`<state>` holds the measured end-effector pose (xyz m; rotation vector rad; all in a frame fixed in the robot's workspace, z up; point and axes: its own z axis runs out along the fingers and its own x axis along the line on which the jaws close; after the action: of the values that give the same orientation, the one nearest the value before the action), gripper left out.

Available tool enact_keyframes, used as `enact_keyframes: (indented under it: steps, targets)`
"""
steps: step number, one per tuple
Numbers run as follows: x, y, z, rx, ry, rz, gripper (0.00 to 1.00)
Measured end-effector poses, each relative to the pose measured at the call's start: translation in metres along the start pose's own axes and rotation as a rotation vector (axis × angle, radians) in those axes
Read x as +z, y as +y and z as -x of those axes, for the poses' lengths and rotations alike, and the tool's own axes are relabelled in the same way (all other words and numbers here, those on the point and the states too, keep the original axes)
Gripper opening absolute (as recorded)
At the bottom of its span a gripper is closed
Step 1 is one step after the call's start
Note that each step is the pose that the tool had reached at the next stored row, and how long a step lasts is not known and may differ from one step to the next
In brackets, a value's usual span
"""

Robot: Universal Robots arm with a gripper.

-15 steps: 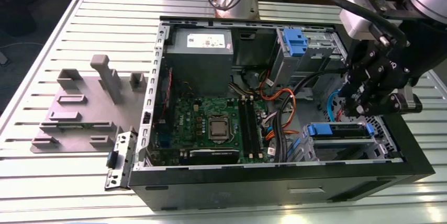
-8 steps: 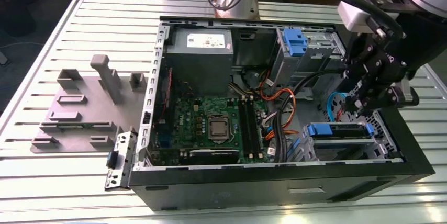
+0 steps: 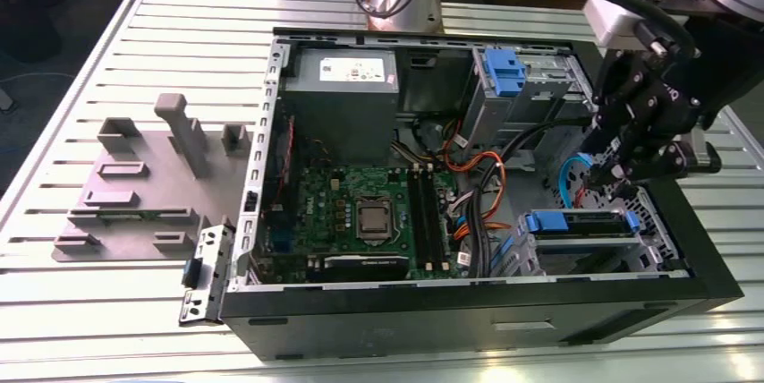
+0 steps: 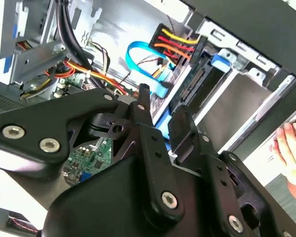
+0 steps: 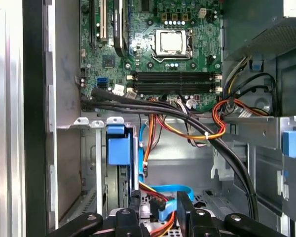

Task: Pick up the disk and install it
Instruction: 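Insert the disk into the insertion slot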

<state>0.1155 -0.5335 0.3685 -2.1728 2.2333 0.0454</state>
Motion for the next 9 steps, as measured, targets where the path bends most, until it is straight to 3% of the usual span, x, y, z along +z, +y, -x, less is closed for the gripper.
enact_keyframes:
  steps: [5,9]
  targets:
    - [0.0026,-0.0072,0.0001,0.001,-0.0001,0.0,0.42]
    - [0.0089,-0.0079,-0.0017,0.001,0.0,0.0,0.42]
